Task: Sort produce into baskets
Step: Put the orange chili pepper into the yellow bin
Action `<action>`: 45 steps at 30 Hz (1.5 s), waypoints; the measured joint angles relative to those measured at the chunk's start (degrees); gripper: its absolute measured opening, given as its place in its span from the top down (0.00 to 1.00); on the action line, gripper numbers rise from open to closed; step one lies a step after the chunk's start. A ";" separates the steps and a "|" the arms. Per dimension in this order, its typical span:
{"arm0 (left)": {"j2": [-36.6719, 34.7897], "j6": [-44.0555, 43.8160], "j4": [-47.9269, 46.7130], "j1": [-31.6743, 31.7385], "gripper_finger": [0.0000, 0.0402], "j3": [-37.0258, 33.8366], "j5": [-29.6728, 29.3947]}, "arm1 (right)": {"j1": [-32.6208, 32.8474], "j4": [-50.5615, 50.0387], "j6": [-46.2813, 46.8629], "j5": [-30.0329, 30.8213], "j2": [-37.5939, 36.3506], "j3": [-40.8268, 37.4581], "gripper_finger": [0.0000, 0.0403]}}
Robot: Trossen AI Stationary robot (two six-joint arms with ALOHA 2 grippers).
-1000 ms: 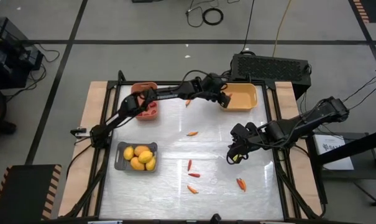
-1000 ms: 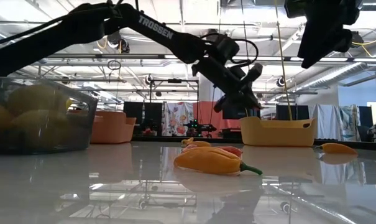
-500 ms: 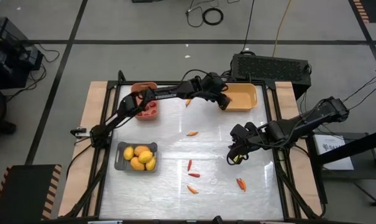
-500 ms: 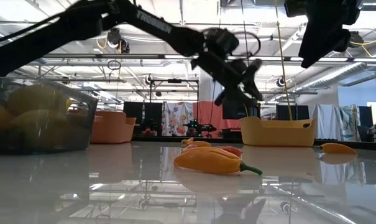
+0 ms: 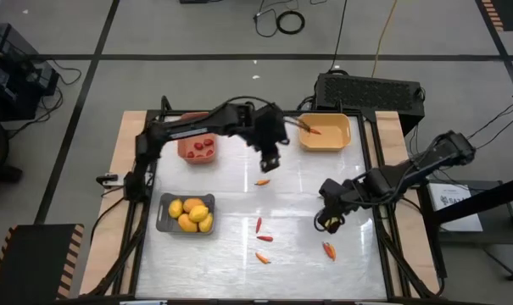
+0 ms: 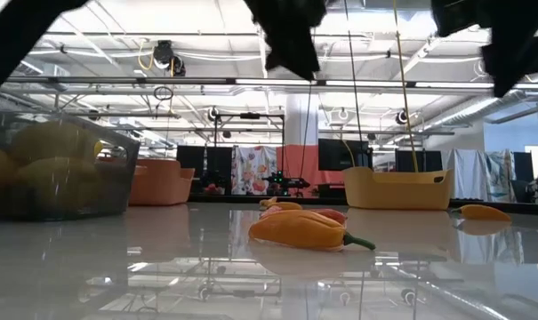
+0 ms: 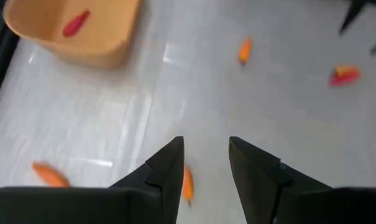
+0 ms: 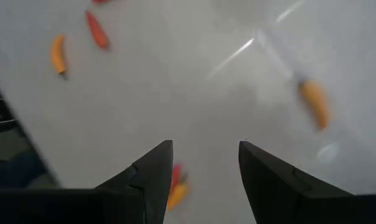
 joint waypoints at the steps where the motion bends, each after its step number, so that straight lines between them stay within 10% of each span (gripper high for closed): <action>1: -1.32 0.00 -1.19 -1.23 0.67 -0.58 -0.67 | 1.20 0.26 2.99 -0.43 0.08 0.00 0.56; 12: -15.07 0.89 1.03 -13.63 0.66 -9.79 -10.61 | 14.79 6.72 20.93 -0.51 10.40 0.00 0.56; 29: -20.27 -3.64 14.57 -15.18 0.66 -25.50 -12.53 | 15.00 8.04 27.45 -7.65 25.87 -0.02 0.57; 45: -20.35 -5.19 15.70 -15.23 0.66 -25.61 -12.34 | 14.93 9.54 26.98 -7.74 28.97 0.02 0.86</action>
